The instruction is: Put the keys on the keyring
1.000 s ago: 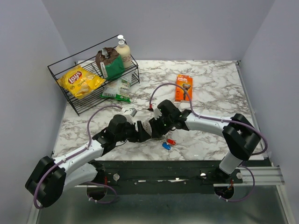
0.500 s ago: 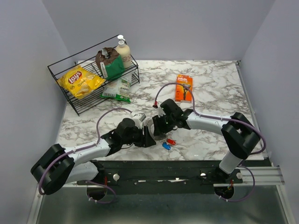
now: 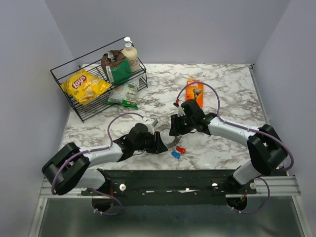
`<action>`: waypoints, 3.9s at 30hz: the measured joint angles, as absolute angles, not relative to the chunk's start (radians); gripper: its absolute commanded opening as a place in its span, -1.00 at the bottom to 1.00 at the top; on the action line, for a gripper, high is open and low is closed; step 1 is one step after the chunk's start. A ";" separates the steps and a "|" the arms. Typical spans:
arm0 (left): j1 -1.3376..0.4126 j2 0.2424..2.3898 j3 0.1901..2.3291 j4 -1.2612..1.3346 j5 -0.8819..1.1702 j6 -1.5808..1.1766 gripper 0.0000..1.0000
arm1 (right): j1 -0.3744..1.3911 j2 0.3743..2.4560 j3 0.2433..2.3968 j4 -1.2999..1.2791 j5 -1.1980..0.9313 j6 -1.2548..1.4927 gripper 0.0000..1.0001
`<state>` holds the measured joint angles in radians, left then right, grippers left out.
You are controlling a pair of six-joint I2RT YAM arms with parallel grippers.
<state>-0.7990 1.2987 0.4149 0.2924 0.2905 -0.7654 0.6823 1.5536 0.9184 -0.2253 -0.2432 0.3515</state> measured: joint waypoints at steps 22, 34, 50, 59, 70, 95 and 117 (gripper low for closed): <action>-0.801 1.386 0.481 0.256 0.225 -0.719 -0.03 | 0.660 1.537 0.905 -0.232 -0.223 0.358 0.07; -0.801 1.388 0.487 0.213 0.185 -0.691 0.03 | 0.660 1.537 0.905 -0.233 -0.223 0.358 0.07; -0.807 1.427 0.497 0.237 0.172 -0.666 0.03 | 0.660 1.537 0.905 -0.233 -0.224 0.358 0.07; -0.807 1.445 0.497 0.277 0.172 -0.666 0.03 | 0.660 1.521 0.887 -0.231 -0.267 0.331 0.06; -0.807 1.467 0.500 0.324 0.171 -0.667 -0.04 | 0.661 1.538 0.883 -0.194 -0.395 0.302 -0.38; -0.807 1.491 0.470 0.398 0.191 -0.667 -0.21 | 0.667 1.628 0.885 -0.180 -0.401 0.331 -0.51; -0.807 1.500 0.480 0.376 0.194 -0.666 -1.00 | 0.667 1.570 0.885 -0.181 -0.358 0.332 -0.49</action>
<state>-0.8074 1.5002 0.4797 0.3763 0.1940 -0.6659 0.6670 1.5703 0.8848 -0.1806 -0.3584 0.3321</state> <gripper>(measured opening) 0.009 0.253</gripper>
